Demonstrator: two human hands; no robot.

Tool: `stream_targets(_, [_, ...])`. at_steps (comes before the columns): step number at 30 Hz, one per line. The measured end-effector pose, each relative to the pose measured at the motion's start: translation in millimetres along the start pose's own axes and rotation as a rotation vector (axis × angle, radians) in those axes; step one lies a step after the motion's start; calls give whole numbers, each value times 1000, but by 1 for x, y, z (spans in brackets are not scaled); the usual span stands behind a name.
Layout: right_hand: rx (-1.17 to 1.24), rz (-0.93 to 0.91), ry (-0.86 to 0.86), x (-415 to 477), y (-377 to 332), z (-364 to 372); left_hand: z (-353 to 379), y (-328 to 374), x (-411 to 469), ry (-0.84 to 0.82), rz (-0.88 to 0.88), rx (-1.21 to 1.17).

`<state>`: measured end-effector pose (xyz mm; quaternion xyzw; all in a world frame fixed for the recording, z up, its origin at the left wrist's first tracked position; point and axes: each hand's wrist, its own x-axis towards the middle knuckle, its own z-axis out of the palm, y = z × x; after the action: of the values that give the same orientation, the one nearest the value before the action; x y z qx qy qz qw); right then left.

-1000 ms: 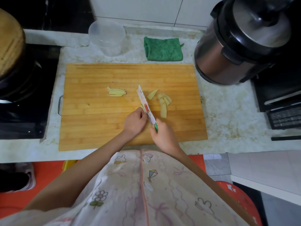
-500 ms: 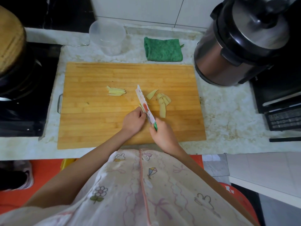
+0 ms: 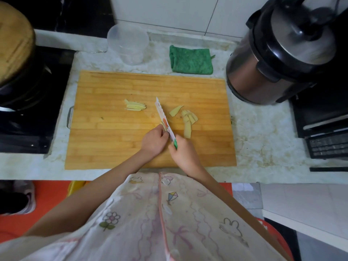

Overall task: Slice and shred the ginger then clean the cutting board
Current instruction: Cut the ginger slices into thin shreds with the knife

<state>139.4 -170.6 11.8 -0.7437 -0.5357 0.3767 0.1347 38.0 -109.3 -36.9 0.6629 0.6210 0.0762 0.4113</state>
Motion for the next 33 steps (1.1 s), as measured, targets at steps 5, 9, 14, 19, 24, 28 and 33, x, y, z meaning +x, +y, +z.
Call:
stream_targets(5, [9,-7,-19,-7,11,0,-1,1,-1,-6,19,-8])
stream_targets(9, [-28,-8,-16,-7,11,3,-1,-1,2,-12,21,14])
stream_targets(14, [-71,-23,0,-1,10,6,1,-1,3,-4,33,5])
stream_targets(19, [-44,-71,17,0,11,10,0,-4,3,-7,44,-28])
stream_targets(24, [-92,-132,91,20,0,12,-1,-8,5,6,-7,-186])
stream_targets(28, [-188,-188,27,9,7,6,-4,-10,4,17,-34,-344])
stream_targets(33, [-121,-165,-107,-12,29,-2,-5,-20,4,46,-27,-356])
